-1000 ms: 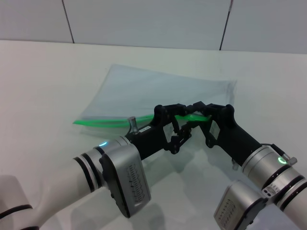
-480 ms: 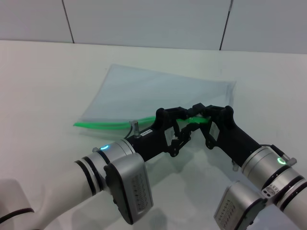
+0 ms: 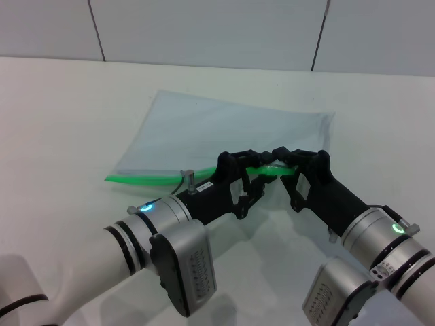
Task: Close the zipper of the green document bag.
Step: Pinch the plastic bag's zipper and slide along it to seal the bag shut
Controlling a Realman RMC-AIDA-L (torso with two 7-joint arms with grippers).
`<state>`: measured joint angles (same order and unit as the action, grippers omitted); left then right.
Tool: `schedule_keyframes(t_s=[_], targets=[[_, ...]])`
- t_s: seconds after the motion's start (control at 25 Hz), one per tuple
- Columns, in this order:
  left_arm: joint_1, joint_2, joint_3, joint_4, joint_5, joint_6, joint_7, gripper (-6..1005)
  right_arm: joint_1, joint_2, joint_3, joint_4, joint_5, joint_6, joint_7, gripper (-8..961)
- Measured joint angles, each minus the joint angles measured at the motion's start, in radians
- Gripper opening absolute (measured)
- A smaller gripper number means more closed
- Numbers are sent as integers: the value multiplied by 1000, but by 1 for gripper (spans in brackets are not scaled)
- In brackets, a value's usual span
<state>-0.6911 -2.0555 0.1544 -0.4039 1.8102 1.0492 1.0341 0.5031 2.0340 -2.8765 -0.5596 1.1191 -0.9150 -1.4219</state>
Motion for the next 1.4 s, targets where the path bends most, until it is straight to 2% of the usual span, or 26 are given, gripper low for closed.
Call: schedule_keyframes(t_s=[1.12, 1.4], targets=[[-7, 0, -3, -22, 15, 2, 73, 294, 3, 0, -1, -1, -1, 8, 0, 48], [-2, -2, -2, -25, 22, 32, 75, 262, 3, 0, 0, -1, -1, 9, 0, 48]])
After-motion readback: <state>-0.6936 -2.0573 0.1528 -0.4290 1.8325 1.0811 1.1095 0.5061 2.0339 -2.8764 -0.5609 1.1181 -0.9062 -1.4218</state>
